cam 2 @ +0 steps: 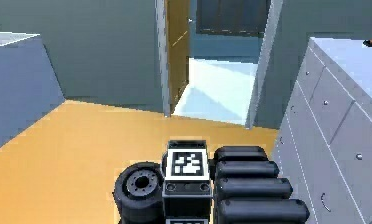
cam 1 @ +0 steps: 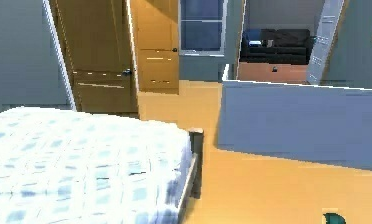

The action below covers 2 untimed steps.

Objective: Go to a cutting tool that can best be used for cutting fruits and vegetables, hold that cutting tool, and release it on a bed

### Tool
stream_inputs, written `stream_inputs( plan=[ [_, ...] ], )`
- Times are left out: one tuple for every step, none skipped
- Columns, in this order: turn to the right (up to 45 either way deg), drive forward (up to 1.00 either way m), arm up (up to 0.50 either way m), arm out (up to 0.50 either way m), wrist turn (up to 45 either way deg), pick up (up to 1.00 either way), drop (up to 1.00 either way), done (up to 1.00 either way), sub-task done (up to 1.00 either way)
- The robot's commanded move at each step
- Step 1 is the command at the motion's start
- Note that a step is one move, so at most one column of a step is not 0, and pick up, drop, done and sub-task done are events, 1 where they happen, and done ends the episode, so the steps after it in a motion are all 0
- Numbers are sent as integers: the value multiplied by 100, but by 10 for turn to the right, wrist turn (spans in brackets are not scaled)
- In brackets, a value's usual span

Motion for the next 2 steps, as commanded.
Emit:
stream_inputs(
  plan=[
    [-450,0,0,0,0,0,0,0,0],
    [-450,0,0,0,0,0,0,0,0]
  ],
)
